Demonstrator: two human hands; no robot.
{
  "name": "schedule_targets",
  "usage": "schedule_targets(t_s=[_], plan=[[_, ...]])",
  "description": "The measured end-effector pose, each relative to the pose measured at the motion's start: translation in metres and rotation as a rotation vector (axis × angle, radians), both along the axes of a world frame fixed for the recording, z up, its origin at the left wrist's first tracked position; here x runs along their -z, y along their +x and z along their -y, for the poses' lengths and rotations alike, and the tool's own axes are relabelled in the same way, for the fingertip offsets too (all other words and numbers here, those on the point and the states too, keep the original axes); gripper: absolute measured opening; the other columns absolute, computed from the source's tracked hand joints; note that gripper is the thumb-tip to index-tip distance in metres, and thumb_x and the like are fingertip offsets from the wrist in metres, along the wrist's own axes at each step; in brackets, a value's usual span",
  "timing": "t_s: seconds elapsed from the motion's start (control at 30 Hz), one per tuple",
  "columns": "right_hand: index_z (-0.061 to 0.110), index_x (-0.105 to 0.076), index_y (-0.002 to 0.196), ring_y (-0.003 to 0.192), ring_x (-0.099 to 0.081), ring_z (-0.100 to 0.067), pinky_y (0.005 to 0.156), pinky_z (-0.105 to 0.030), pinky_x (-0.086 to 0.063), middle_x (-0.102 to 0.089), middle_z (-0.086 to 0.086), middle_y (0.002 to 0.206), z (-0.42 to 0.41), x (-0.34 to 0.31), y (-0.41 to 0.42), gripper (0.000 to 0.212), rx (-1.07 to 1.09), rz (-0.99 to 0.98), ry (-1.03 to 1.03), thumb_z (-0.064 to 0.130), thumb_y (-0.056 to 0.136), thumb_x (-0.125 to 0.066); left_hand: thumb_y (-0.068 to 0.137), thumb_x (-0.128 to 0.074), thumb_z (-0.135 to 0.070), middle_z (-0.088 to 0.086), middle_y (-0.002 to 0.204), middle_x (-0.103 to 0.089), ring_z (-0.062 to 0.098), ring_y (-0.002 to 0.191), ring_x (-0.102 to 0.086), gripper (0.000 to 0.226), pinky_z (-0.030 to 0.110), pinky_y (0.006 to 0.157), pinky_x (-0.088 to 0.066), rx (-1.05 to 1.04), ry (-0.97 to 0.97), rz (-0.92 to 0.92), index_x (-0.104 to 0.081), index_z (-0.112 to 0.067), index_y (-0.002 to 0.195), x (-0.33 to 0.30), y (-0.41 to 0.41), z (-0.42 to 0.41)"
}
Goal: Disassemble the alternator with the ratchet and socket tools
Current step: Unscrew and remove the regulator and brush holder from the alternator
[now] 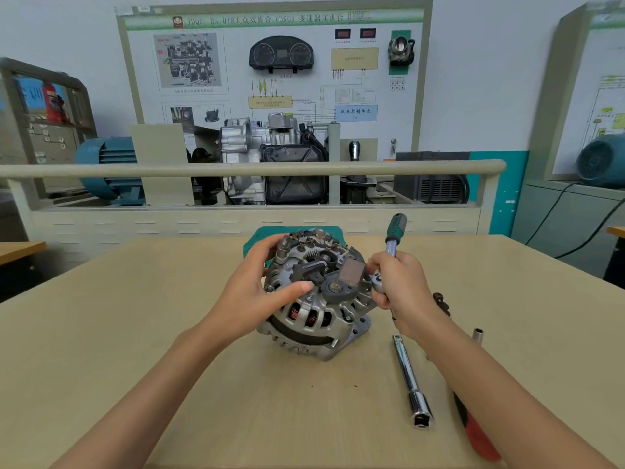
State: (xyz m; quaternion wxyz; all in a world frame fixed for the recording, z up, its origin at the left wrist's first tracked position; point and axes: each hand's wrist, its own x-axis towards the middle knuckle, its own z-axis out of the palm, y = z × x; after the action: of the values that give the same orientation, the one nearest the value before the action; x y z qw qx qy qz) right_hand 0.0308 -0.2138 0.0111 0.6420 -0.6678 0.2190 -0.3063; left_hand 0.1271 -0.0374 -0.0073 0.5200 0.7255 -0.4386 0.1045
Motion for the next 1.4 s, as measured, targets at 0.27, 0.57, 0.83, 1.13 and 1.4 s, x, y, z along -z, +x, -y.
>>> schedule_targets(t_s=[0.27, 0.57, 0.83, 1.13, 1.4], plan=[[0.009, -0.045, 0.073, 0.029, -0.03, -0.005, 0.032, -0.019, -0.027, -0.038, -0.002, 0.057, 0.0, 0.003, 0.004, 0.019, -0.007, 0.045, -0.09, 0.013, 0.091, -0.049, 0.073, -0.057, -0.063, -0.046, 0.118, -0.038, -0.019, 0.112, -0.041, 0.064, 0.0, 0.084, -0.035, -0.103, 0.031, 0.171, -0.033, -0.046, 0.13, 0.004, -0.002, 0.002], [0.01, -0.05, 0.08, 0.027, -0.03, -0.003, 0.03, -0.016, -0.025, -0.044, -0.003, 0.056, 0.004, -0.005, 0.003, 0.018, -0.096, -0.03, -0.142, 0.021, 0.09, -0.06, 0.072, -0.053, -0.065, -0.044, 0.122, -0.038, -0.016, 0.116, -0.04, 0.064, 0.007, 0.089, -0.037, -0.08, 0.021, 0.154, -0.033, -0.047, 0.13, 0.006, -0.002, 0.001], [0.008, -0.046, 0.09, 0.025, -0.028, -0.008, 0.029, -0.015, -0.021, -0.044, 0.003, 0.041, 0.008, -0.002, 0.0, 0.011, -0.093, 0.025, 0.067, 0.011, 0.092, -0.056, 0.073, -0.057, -0.059, -0.034, 0.137, -0.037, -0.012, 0.124, -0.038, 0.074, 0.01, 0.094, -0.037, 0.089, -0.002, -0.089, -0.025, -0.052, 0.139, 0.012, -0.001, -0.01], [0.009, -0.045, 0.081, 0.046, -0.047, -0.018, 0.046, -0.022, -0.035, -0.045, -0.003, 0.06, 0.002, 0.021, -0.001, 0.025, 0.13, -0.019, -0.392, 0.03, 0.093, -0.051, 0.088, -0.05, -0.051, -0.005, 0.13, -0.057, 0.015, 0.119, -0.055, 0.052, 0.042, 0.104, -0.04, 0.247, -0.045, -0.431, -0.045, -0.029, 0.134, -0.004, 0.006, 0.008], [0.016, -0.041, 0.071, 0.044, -0.038, -0.017, 0.048, -0.028, -0.035, -0.04, -0.002, 0.056, 0.002, 0.025, 0.009, 0.024, 0.152, 0.072, -0.165, 0.016, 0.094, -0.046, 0.088, -0.059, -0.03, -0.013, 0.115, -0.064, 0.011, 0.108, -0.06, 0.03, 0.038, 0.099, -0.045, 0.077, -0.083, -0.477, -0.053, -0.04, 0.116, -0.004, 0.006, 0.025]])
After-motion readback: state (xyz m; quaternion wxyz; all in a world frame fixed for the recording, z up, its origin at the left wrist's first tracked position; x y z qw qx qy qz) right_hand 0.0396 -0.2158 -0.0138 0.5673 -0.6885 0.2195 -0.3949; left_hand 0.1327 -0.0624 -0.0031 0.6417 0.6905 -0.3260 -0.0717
